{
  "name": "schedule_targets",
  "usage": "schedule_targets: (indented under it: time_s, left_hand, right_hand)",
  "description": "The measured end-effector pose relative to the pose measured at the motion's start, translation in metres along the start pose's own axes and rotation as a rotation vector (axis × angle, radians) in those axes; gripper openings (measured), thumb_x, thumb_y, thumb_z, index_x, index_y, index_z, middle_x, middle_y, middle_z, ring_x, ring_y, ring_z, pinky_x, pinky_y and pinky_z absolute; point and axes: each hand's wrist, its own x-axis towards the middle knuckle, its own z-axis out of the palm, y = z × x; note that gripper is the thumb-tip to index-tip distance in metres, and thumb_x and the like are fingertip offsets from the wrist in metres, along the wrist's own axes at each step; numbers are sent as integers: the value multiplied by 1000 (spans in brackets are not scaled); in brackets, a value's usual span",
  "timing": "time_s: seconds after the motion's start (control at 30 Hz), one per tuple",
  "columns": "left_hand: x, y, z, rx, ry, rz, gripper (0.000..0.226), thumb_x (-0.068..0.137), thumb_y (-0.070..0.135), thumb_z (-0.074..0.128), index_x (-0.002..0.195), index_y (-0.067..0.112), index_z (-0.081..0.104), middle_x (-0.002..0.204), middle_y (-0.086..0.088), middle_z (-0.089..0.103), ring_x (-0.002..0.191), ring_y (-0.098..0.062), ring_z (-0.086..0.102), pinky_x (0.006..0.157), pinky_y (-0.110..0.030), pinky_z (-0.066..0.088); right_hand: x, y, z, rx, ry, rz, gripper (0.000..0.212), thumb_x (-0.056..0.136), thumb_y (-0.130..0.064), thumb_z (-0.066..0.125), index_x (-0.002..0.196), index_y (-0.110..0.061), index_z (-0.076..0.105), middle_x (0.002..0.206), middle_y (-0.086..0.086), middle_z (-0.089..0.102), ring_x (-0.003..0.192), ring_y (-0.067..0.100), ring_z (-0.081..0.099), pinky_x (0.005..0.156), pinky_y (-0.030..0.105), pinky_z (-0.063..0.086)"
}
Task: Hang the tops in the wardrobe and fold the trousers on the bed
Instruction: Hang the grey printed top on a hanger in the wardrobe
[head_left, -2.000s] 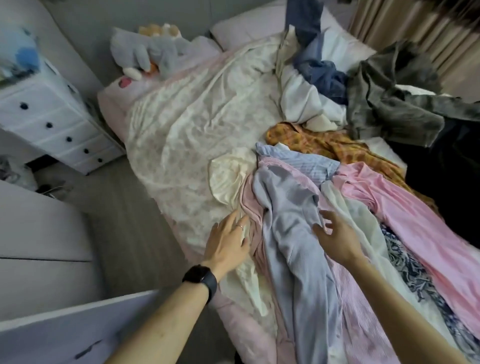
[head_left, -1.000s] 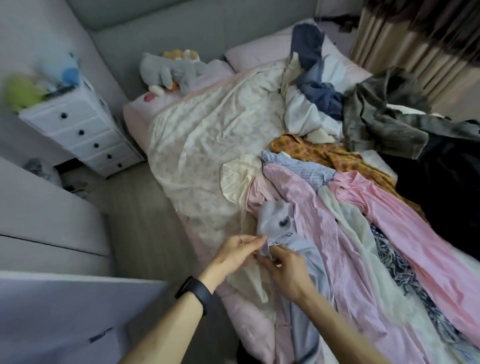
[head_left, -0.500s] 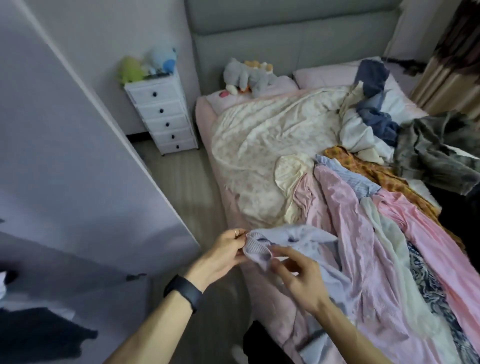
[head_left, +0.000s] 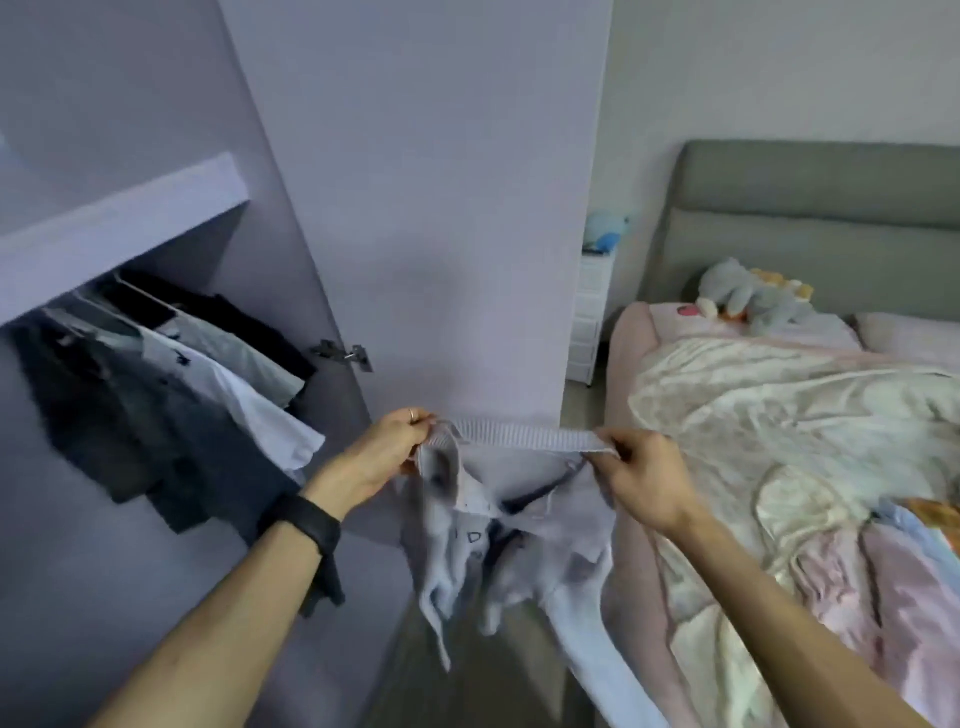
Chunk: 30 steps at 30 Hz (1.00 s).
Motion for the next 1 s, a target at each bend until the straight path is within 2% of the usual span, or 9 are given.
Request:
schedule_targets:
  time_s: [0.17,0.3,0.4,0.47,0.53,0.63,0.83,0.9,1.0]
  left_hand:
    - [-19,-15,-58,60,206,-3,23,104,10,46,99,20,67,84,-4,66,70,-14,59,53,-23,49]
    - [-27,-22,-88,16,393,4,18,106,15,46,115,12,62,99,-11,62,83,-22,58,69,-32,49]
    - [-43,-24,-94,-83,541,57,30,101,42,55,111,14,61,107,-3,69,101,-21,64,87,-31,51]
    - [-56,-31,-87,-117,562,108,54,84,71,58,108,22,60,105,4,70,97,-8,66,80,-20,50]
    - [-61,-46,-77,-37,542,103,67,67,79,65,114,32,58,104,15,69,91,6,65,78,-15,52]
    - [-59,-80,-70,85,607,41,60,63,76,68,112,42,58,100,24,70,90,10,65,87,-26,58]
    - [-54,-122,-59,326,737,-39,28,85,72,46,107,59,59,103,27,69,91,5,66,83,-29,58]
    - [-59,-130,-49,299,792,-76,26,95,56,44,110,50,64,107,17,72,93,-7,68,84,-29,56]
    - [-72,-146,-46,18,1003,-160,22,105,24,49,99,17,69,91,-1,73,87,-22,67,77,-26,53]
  right_hand:
    - [38,-91,28,252,-232,-58,19,92,-15,62,83,0,69,53,4,55,48,12,56,57,27,47]
    - [59,-147,54,499,-445,-12,20,95,-8,56,86,2,71,66,3,59,56,14,54,55,26,44]
    - [72,-180,73,561,-556,30,22,94,-11,53,81,-11,71,68,1,59,52,11,51,52,23,37]
    - [82,-194,87,590,-571,50,20,93,-11,54,82,-12,71,68,1,58,51,10,48,50,22,34]
    - [93,-201,102,608,-613,55,18,92,-11,55,82,-10,71,67,1,58,51,10,46,49,21,34]
    - [107,-204,126,607,-678,56,14,92,-10,58,84,-7,69,69,8,54,52,13,47,48,23,37]
    - [127,-195,173,582,-939,53,15,82,-12,68,68,-13,71,64,8,48,52,13,40,52,27,31]
    - [130,-190,187,603,-1031,99,25,82,-12,68,58,-18,70,57,0,47,48,10,36,51,25,27]
    - [131,-182,209,574,-1116,114,22,92,-11,64,70,-19,64,56,-3,47,45,7,35,43,20,28]
